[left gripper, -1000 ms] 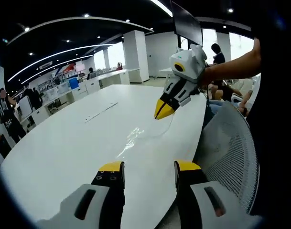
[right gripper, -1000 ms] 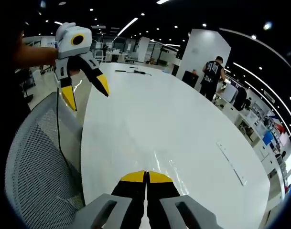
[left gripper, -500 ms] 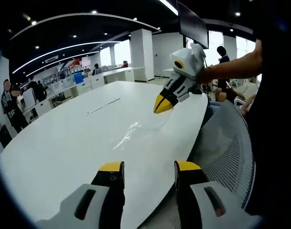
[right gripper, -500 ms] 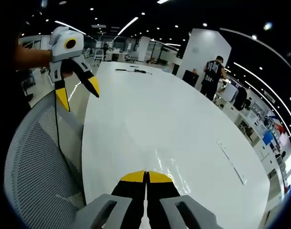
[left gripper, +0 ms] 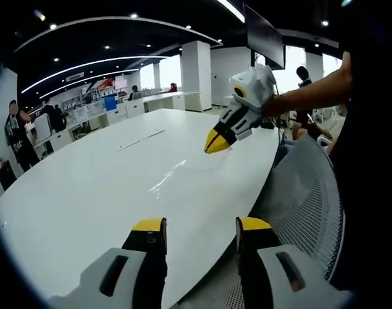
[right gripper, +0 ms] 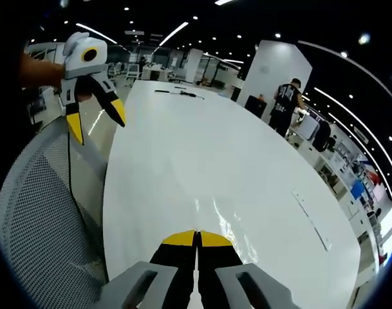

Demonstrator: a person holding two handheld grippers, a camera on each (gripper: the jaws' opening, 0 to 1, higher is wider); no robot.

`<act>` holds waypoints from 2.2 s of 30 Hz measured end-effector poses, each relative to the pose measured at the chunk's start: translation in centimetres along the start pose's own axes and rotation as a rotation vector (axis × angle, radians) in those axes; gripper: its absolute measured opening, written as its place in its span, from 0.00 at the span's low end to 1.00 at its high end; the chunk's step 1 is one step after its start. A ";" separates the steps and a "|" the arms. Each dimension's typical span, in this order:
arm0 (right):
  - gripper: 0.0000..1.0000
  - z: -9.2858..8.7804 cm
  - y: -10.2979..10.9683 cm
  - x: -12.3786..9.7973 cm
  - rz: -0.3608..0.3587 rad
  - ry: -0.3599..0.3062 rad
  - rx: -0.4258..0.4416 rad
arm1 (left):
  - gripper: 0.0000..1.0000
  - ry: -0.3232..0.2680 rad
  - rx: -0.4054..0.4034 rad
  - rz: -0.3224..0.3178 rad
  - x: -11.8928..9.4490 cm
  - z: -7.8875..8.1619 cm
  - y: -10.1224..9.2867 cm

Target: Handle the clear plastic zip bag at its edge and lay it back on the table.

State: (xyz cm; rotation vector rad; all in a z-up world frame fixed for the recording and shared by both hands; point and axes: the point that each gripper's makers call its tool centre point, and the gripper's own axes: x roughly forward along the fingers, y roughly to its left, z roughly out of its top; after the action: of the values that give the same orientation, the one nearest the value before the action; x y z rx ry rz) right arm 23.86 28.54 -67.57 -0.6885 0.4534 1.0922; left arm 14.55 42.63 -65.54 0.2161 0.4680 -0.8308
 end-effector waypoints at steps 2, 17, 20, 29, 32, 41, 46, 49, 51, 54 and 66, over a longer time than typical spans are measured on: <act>0.00 -0.2 -0.1 0.2 -0.006 -0.001 -0.010 | 0.45 -0.009 -0.004 -0.001 -0.1 0.1 -0.3; 0.00 -1.4 0.1 2.7 -0.002 -0.008 -0.019 | 0.66 -0.026 -0.026 0.047 -0.1 -0.6 -0.5; 0.00 -1.5 -0.1 3.1 -0.008 -0.008 -0.027 | 0.73 -0.030 -0.029 0.052 0.1 -0.5 -0.7; 0.00 -2.2 -0.9 4.3 -0.028 -0.008 0.002 | 0.89 -0.015 -0.051 0.043 0.8 -0.7 -1.9; 0.00 -2.7 -0.7 4.9 -0.026 -0.003 0.017 | 0.95 -0.015 -0.045 0.037 0.9 -0.7 -2.0; 0.00 -4.2 0.7 5.9 0.010 0.044 0.005 | 0.99 -0.016 -0.033 0.036 0.8 -1.0 -1.6; 0.02 -4.3 1.1 6.0 0.018 0.053 -0.008 | 0.99 -0.015 -0.033 0.035 1.0 -1.1 -1.6; 0.04 -4.3 1.1 5.9 0.016 0.053 -0.014 | 0.99 -0.018 -0.031 0.033 1.0 -1.1 -1.7; 0.07 -4.2 1.0 5.8 0.010 0.047 -0.020 | 0.99 -0.018 -0.031 0.033 1.0 -1.2 -1.6; 0.09 -4.0 0.8 5.6 0.000 0.038 -0.010 | 0.99 -0.019 -0.029 0.032 1.1 -1.1 -1.6; 0.18 -4.0 1.8 5.3 0.022 0.039 0.007 | 0.99 -0.018 -0.018 0.033 1.1 -0.9 -1.8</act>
State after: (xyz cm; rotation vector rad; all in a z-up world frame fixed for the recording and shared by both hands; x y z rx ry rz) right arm 24.37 29.69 -74.29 -0.7014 0.4991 1.0989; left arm 13.59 41.07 -66.84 0.1991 0.4542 -0.7955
